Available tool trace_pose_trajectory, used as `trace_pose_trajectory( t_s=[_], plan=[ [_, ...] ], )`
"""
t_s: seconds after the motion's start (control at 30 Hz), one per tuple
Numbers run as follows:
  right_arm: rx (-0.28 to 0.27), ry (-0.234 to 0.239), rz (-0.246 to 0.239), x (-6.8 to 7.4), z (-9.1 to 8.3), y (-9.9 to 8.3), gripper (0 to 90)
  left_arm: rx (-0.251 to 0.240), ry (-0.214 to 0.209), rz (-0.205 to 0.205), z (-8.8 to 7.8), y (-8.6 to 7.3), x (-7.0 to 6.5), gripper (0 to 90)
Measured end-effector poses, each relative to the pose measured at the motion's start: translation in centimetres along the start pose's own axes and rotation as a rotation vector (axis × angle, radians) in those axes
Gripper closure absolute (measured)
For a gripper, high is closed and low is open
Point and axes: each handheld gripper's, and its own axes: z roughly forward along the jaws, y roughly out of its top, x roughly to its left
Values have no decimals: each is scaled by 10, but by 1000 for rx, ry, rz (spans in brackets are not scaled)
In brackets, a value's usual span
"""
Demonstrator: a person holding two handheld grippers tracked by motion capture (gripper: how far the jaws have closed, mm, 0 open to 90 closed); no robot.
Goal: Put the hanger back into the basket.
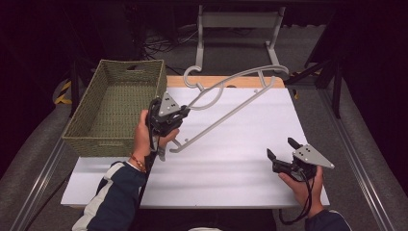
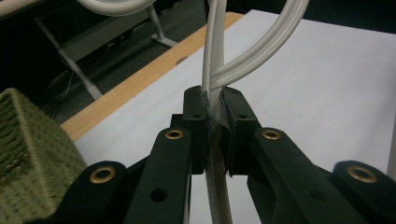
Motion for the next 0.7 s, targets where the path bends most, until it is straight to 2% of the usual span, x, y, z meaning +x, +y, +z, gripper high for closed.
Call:
trace_pose_trajectory(
  t_s=[0.17, 0.2, 0.23, 0.27, 0.57, 0.63, 0.7],
  plan=[
    [14, 13, -1, 2, 2, -1, 175, 7, 27, -29, -13, -3, 18, 816],
    [20, 16, -3, 3, 2, -1, 175, 7, 27, -29, -13, -3, 18, 816],
    [21, 17, -7, 3, 2, -1, 175, 12, 42, -38, -16, -6, 26, 816],
    [21, 17, -7, 3, 2, -1, 175, 12, 42, -38, -16, -6, 26, 816],
    [29, 26, -13, 5, 4, -2, 174, 28, 127, -80, -31, -15, 59, 816],
    [33, 26, -13, 6, 4, -1, 174, 33, 134, -80, -33, -16, 63, 816],
    [31, 29, -12, 6, 4, -2, 174, 37, 161, -83, -37, -19, 71, 816]
  ],
)
